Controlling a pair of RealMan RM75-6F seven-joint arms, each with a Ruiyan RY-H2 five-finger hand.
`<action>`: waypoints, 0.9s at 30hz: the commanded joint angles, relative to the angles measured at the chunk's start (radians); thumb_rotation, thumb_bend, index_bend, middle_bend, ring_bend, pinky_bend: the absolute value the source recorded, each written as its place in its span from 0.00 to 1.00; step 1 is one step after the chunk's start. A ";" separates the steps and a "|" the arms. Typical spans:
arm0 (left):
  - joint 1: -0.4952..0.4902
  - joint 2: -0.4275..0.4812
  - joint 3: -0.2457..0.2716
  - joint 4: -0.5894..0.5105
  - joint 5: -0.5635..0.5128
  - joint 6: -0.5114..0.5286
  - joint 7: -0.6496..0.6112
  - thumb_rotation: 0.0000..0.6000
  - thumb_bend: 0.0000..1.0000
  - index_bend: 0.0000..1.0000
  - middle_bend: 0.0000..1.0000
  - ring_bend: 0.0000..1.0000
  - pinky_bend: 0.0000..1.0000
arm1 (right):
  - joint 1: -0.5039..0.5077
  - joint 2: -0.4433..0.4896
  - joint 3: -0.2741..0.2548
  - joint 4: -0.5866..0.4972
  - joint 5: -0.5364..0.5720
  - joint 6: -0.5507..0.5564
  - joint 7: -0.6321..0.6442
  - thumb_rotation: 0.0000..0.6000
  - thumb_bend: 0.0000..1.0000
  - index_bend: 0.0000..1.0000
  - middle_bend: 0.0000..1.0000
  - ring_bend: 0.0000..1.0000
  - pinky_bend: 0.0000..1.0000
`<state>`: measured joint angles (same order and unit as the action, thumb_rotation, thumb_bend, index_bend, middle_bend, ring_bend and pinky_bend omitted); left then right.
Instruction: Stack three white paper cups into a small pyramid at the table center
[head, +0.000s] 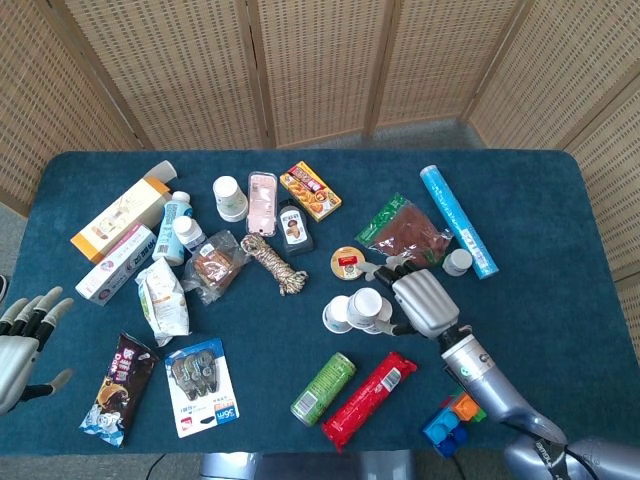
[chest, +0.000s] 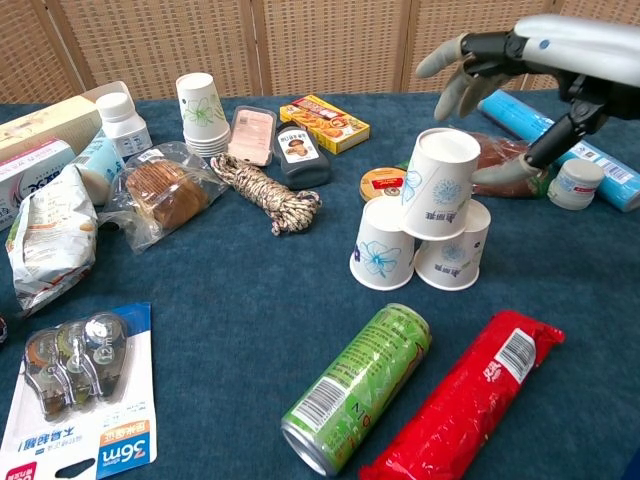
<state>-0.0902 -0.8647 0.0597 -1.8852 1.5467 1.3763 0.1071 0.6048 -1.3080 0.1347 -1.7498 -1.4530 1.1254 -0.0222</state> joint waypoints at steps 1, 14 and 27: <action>0.000 0.001 0.000 -0.001 0.000 -0.001 0.000 1.00 0.28 0.07 0.00 0.00 0.00 | -0.016 0.024 -0.006 -0.019 -0.018 0.020 0.014 1.00 0.22 0.14 0.33 0.29 0.22; 0.003 0.003 0.005 -0.004 0.009 0.002 -0.001 1.00 0.28 0.07 0.00 0.00 0.00 | -0.053 0.065 0.006 0.061 -0.064 0.101 0.057 1.00 0.22 0.14 0.32 0.29 0.22; 0.005 0.010 0.006 -0.005 0.018 0.008 -0.017 1.00 0.28 0.07 0.00 0.00 0.00 | -0.130 0.125 0.044 0.184 -0.005 0.193 0.172 1.00 0.21 0.15 0.31 0.26 0.25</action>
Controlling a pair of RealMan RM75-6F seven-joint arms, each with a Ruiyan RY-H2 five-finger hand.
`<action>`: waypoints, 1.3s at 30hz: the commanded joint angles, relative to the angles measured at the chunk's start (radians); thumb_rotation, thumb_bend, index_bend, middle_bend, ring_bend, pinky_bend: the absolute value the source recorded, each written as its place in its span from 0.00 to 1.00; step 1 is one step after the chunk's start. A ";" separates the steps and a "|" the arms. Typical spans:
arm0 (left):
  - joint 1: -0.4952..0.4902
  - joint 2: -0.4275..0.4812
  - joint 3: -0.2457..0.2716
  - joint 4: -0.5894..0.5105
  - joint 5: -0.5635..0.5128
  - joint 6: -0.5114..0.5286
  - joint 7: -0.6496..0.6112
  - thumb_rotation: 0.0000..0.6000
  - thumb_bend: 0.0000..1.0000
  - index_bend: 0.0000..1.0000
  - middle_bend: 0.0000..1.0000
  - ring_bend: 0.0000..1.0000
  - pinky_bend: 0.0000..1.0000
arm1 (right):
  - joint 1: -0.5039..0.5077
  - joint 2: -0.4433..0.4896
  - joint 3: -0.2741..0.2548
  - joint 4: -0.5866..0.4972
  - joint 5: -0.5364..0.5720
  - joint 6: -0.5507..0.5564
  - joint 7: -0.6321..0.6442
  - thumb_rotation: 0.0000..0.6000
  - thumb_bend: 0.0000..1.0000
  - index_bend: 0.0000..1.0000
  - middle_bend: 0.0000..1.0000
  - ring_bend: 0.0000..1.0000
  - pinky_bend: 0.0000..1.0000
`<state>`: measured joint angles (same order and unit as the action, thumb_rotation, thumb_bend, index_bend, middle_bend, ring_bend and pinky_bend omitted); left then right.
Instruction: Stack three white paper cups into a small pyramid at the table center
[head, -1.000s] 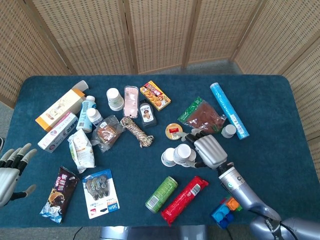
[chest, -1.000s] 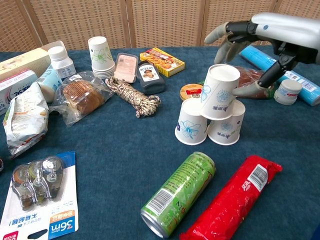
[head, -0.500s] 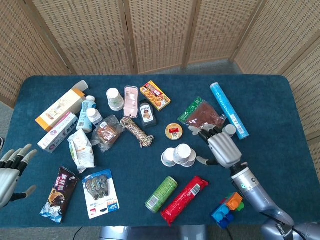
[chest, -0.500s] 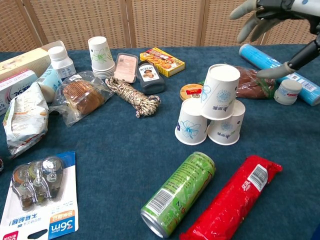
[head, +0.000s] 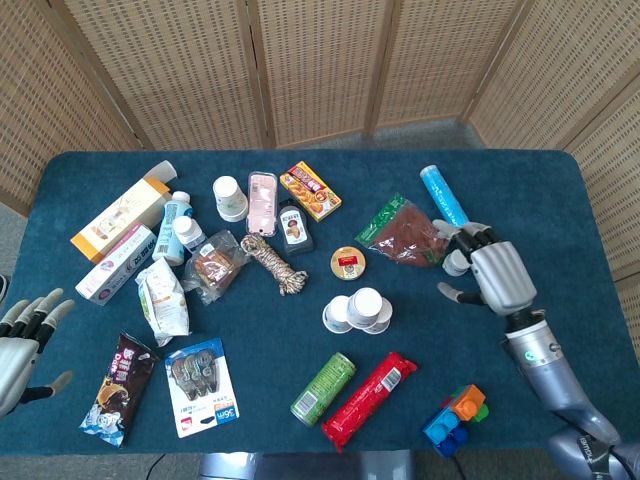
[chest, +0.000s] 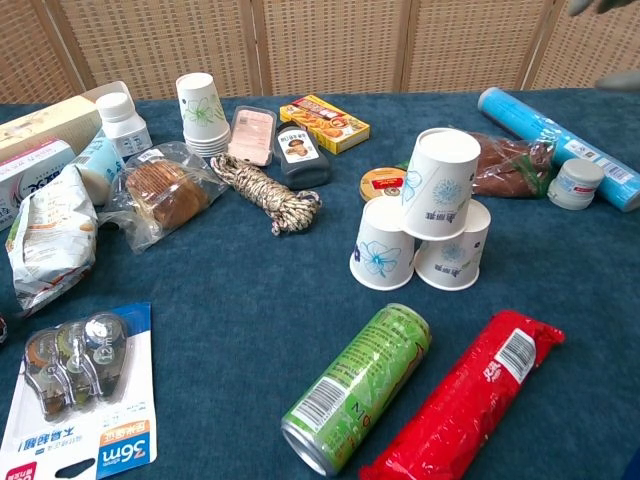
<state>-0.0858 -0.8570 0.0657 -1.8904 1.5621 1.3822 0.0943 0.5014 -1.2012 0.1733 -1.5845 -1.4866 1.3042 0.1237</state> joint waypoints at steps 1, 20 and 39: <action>0.000 0.003 0.000 0.000 0.004 0.002 -0.007 1.00 0.28 0.07 0.00 0.00 0.00 | -0.036 0.022 0.006 0.024 0.035 0.021 0.035 1.00 0.21 0.15 0.31 0.26 0.24; 0.014 0.028 0.013 0.007 0.047 0.032 -0.071 1.00 0.28 0.07 0.00 0.00 0.00 | -0.244 0.028 -0.021 0.084 0.116 0.168 0.175 1.00 0.15 0.10 0.19 0.13 0.11; 0.044 -0.007 0.009 0.047 0.032 0.073 -0.095 1.00 0.28 0.03 0.00 0.00 0.00 | -0.355 0.043 -0.086 0.026 0.074 0.222 -0.021 1.00 0.06 0.09 0.13 0.05 0.04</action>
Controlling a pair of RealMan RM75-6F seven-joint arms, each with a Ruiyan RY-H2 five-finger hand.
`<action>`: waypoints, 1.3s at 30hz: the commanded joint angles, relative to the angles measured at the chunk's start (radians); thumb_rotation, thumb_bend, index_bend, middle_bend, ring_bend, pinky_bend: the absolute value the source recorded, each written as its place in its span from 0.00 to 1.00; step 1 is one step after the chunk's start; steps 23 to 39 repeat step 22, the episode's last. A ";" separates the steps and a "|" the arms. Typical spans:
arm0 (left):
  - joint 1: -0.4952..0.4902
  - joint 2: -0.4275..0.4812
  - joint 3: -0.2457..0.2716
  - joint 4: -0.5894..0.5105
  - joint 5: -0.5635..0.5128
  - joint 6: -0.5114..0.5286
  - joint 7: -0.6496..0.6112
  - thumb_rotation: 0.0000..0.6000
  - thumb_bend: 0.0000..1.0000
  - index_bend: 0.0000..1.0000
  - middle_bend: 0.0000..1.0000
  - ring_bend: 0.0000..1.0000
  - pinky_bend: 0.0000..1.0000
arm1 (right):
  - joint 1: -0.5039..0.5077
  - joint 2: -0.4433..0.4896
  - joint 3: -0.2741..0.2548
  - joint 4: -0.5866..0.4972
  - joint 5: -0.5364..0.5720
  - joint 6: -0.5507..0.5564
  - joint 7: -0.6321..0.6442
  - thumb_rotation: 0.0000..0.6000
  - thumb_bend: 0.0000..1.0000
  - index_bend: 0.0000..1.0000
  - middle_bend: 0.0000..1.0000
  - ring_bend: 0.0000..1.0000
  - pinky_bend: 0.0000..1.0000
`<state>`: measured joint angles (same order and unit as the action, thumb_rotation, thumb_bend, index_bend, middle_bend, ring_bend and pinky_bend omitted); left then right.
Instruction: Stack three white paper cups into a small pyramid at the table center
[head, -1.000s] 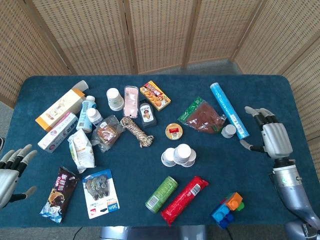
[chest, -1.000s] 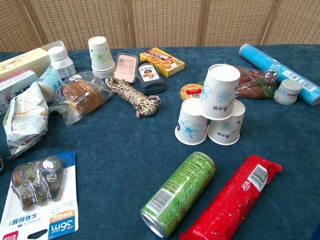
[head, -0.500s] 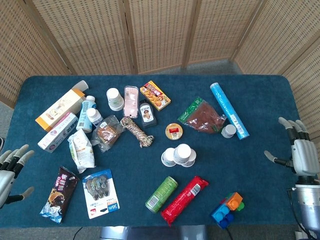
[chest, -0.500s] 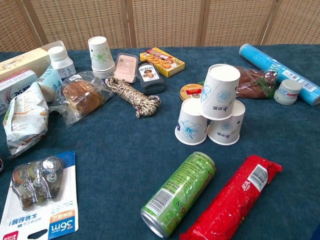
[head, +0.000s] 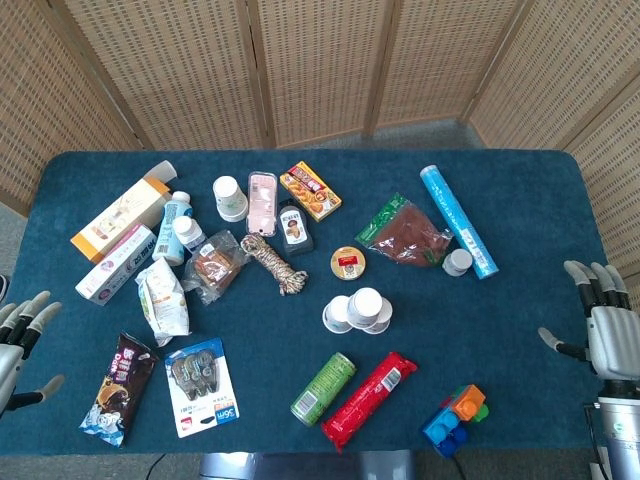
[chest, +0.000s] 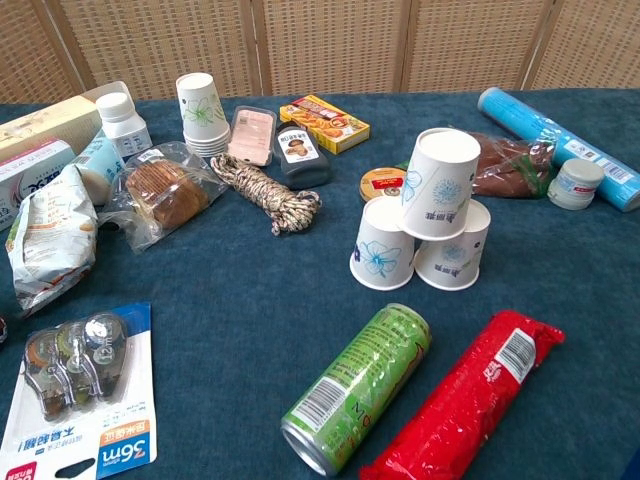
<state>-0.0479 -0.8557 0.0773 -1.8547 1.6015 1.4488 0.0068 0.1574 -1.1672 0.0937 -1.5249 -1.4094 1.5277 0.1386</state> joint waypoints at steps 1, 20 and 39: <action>0.008 -0.009 -0.002 0.015 -0.010 0.007 -0.011 1.00 0.28 0.02 0.00 0.00 0.00 | -0.013 0.012 -0.005 -0.043 0.000 -0.003 -0.041 1.00 0.06 0.09 0.12 0.04 0.04; 0.032 0.016 -0.001 0.075 0.032 0.067 -0.106 1.00 0.28 0.00 0.00 0.00 0.00 | -0.025 0.014 -0.001 -0.110 -0.006 -0.022 -0.206 1.00 0.08 0.09 0.09 0.02 0.02; 0.030 0.014 0.002 0.075 0.037 0.059 -0.100 1.00 0.28 0.00 0.00 0.00 0.00 | -0.022 0.009 -0.009 -0.107 -0.017 -0.032 -0.216 1.00 0.07 0.09 0.09 0.02 0.02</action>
